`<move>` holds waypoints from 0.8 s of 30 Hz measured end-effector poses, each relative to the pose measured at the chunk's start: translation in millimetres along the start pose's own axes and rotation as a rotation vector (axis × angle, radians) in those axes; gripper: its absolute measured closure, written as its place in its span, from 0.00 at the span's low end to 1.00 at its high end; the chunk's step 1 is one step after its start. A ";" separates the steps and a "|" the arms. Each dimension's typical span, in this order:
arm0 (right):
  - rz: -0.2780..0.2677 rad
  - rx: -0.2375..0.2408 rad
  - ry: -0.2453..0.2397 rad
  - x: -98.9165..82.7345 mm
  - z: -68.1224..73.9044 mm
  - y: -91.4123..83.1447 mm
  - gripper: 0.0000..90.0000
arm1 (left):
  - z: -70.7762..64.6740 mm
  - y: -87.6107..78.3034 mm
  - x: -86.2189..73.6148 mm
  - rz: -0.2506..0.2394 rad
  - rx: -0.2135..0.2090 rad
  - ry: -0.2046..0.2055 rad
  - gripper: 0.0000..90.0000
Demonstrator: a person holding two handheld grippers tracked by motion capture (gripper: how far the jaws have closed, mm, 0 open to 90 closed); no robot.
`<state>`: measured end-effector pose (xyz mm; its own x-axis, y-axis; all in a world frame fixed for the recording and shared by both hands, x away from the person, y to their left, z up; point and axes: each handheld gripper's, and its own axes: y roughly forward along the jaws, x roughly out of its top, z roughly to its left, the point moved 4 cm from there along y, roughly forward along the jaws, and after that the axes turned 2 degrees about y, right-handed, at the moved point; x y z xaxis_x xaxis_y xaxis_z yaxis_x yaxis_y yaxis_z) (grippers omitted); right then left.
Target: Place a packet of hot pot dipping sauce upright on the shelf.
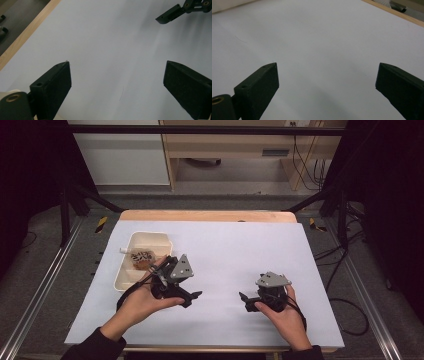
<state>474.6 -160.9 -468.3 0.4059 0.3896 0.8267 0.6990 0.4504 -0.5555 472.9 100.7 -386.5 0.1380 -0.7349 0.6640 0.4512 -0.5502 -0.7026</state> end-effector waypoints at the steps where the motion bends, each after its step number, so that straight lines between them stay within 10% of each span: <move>1: 0.002 0.000 0.003 -0.6 -0.2 -0.3 0.06 | -1.5 1.9 -0.9 -0.013 0.001 -0.012 0.09; 24: 0.013 -0.002 -0.001 -3.0 -2.6 -0.3 0.06 | -35.4 60.3 -32.5 -0.015 -0.042 -0.096 0.08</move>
<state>474.7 -164.3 -470.4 0.4143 0.3957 0.8196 0.6951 0.4438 -0.5656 464.4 77.4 -459.5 0.2157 -0.6862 0.6947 0.4170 -0.5786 -0.7010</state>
